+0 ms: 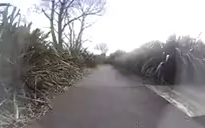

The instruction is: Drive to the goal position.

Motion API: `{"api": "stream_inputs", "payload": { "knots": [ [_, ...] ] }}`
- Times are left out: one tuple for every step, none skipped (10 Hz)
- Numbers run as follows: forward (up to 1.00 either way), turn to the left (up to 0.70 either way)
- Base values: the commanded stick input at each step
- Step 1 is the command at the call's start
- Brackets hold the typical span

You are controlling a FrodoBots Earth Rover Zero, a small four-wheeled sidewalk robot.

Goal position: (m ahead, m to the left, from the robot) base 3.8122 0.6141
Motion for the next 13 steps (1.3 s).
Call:
{"api": "stream_inputs", "payload": {
  "knots": [
    [0.7,-0.35],
    [0.7,-0.35],
    [0.7,-0.35],
    [0.7,-0.24],
    [0.7,-0.09],
    [0.7,-0.03],
    [0.7,0.0],
    [0.7,0.0],
    [0.7,0.0],
    [0.7,-0.15],
    [0.7,-0.27],
    [0.7,-0.3],
    [0.7,-0.18]
  ]
}}
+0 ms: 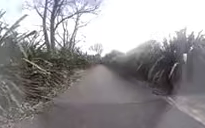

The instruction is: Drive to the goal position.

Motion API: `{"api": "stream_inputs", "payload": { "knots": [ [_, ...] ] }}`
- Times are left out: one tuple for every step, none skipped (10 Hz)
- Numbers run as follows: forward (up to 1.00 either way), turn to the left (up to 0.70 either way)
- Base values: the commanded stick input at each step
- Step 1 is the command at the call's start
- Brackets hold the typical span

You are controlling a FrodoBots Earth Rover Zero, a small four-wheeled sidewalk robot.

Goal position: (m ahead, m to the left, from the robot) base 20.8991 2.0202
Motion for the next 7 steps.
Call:
{"api": "stream_inputs", "payload": {
  "knots": [
    [0.7,0.0],
    [0.7,0.0],
    [0.7,0.0],
    [0.7,0.0],
    [0.7,0.0],
    [0.7,0.0],
    [0.7,0.0]
  ]
}}
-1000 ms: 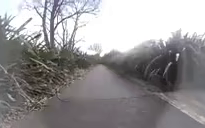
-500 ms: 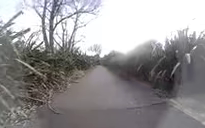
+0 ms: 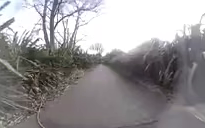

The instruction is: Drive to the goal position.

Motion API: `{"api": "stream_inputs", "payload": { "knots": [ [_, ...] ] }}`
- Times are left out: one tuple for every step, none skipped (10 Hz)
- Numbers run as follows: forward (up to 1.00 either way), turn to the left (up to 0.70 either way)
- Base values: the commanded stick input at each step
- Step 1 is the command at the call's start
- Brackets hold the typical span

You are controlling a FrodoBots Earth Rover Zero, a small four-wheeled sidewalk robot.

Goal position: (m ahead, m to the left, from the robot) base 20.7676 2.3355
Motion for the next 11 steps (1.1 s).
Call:
{"api": "stream_inputs", "payload": {
  "knots": [
    [0.7,0.0],
    [0.7,0.0],
    [0.7,0.0],
    [0.7,0.0],
    [0.7,0.0],
    [0.7,0.0],
    [0.7,0.0],
    [0.7,0.0],
    [0.7,0.0],
    [0.7,0.0],
    [0.7,0.0]
  ]
}}
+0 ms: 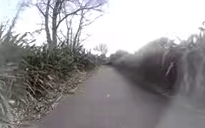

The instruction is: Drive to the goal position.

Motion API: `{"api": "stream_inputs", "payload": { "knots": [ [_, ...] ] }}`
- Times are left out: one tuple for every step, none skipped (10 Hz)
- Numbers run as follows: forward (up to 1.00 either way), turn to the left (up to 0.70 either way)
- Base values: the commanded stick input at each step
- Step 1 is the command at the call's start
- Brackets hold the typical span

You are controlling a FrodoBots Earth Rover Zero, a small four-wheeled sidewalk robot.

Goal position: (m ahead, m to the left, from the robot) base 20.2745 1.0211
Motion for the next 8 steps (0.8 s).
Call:
{"api": "stream_inputs", "payload": {
  "knots": [
    [0.7,0.0],
    [0.7,0.0],
    [0.7,0.0],
    [0.7,0.0],
    [0.7,0.0],
    [0.7,0.0],
    [0.7,0.0],
    [0.7,0.0]
  ]
}}
